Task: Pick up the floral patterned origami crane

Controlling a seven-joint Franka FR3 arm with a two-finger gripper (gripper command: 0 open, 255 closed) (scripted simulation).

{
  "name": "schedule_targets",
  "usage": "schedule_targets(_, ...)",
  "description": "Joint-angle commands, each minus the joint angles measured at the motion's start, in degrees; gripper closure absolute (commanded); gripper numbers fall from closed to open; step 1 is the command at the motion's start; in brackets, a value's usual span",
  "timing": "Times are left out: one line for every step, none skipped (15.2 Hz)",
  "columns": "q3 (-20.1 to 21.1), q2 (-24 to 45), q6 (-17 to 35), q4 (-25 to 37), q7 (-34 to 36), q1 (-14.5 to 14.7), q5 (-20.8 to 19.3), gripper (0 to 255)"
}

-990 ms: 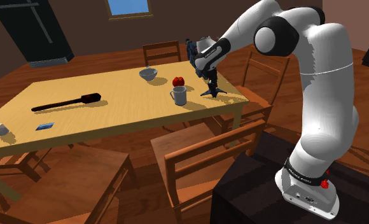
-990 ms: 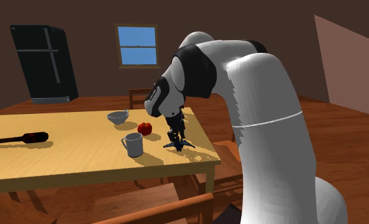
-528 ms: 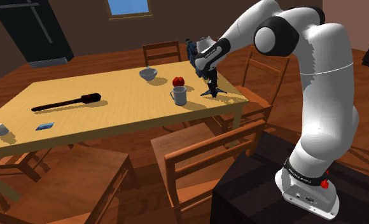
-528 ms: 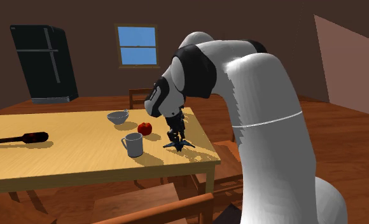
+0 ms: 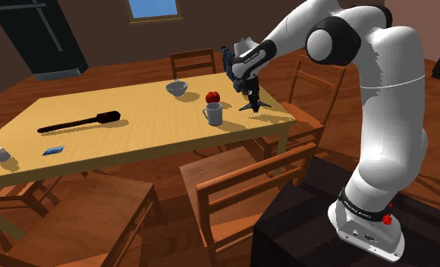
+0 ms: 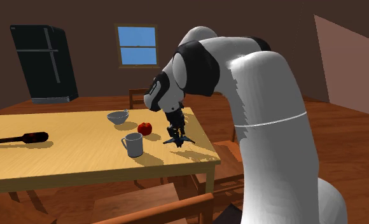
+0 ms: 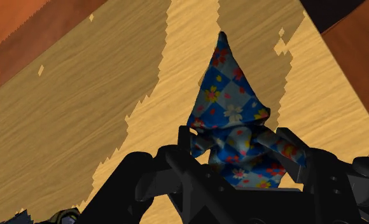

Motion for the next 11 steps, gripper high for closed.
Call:
schedule_targets(-0.08,-0.83,-1.16,0.36,-0.21,0.07,-0.11,255)
schedule_targets(-0.1,-1.14,-1.8,0.7,-0.32,0.1,-0.13,255)
schedule_targets(-0.13,-1.45,-2.44,1.05,-0.43,0.13,-0.16,255)
schedule_targets(-0.15,-1.74,-3.09,1.42,-0.54,0.16,-0.18,255)
schedule_targets(-0.17,-2.03,-3.73,1.8,-0.65,0.19,-0.2,255)
schedule_targets(-0.19,-2.3,-4.39,2.19,-0.76,0.21,-0.22,255)
schedule_targets(-0.21,-2.56,-5.04,2.6,-0.87,0.24,-0.24,255)
schedule_targets(-0.22,-2.82,-5.7,3.02,-0.99,0.26,-0.26,255)
schedule_targets(-0.24,-3.06,-6.36,3.46,-1.1,0.29,-0.27,255)
schedule_targets(-0.24,-3.1,-6.46,3.51,-1.12,0.29,-0.27,255)
schedule_targets(-0.24,-3.1,-6.46,3.52,-1.12,0.29,-0.27,255)
